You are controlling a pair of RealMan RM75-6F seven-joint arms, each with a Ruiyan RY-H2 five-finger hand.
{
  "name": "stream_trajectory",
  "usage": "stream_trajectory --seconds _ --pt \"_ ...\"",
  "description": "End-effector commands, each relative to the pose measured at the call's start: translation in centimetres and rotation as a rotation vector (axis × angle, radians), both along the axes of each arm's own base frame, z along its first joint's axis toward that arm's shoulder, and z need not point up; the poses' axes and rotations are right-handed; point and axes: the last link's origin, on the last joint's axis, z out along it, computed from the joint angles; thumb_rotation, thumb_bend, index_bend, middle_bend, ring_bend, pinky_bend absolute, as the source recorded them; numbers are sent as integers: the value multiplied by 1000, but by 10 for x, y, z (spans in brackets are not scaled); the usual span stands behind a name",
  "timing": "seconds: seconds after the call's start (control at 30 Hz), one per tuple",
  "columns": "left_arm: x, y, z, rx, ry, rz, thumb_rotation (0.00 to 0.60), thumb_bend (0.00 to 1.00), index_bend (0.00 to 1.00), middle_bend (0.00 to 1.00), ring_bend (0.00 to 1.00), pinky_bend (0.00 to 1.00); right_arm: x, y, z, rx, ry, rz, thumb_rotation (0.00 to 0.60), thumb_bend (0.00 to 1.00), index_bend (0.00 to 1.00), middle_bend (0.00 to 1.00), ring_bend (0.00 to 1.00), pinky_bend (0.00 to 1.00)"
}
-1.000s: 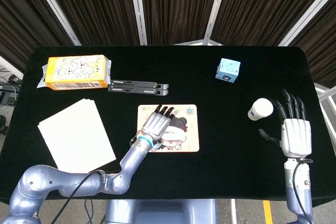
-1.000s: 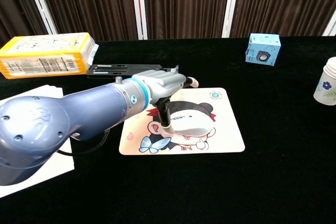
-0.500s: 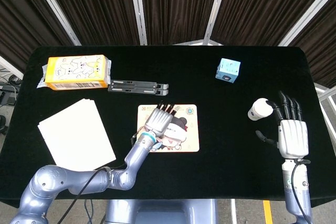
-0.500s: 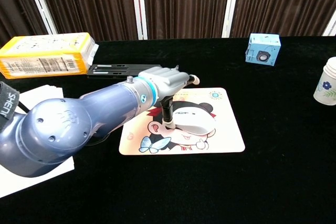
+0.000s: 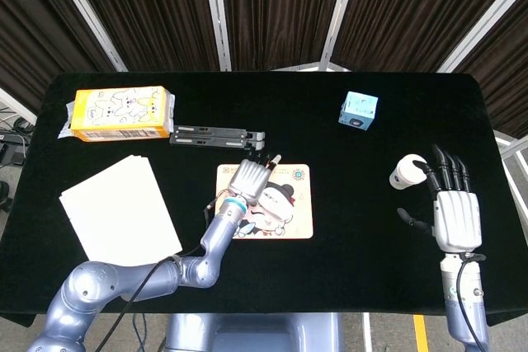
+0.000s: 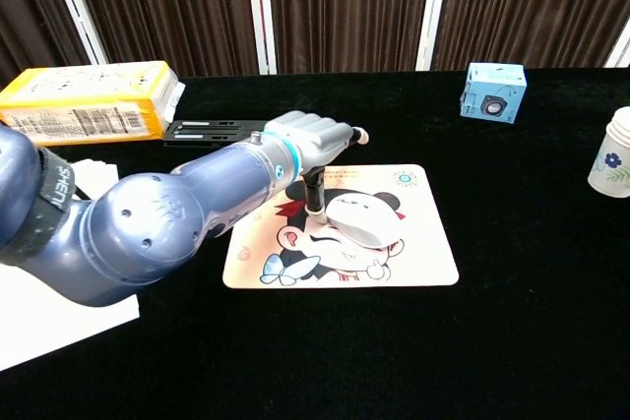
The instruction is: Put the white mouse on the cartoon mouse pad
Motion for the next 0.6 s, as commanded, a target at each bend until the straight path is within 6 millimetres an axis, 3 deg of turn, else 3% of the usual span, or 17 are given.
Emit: stream_trajectory --seconds 0.03,0.6 --pt "5 1 -6 -5 8 -4 600 163 7 0 0 0 0 0 1 0 -3 -1 600 91 195 0 0 0" --pt "28 7 -15 22 -37 -40 600 164 12 0 0 0 -1 0 2 4 -11 -6 600 91 195 0 0 0"
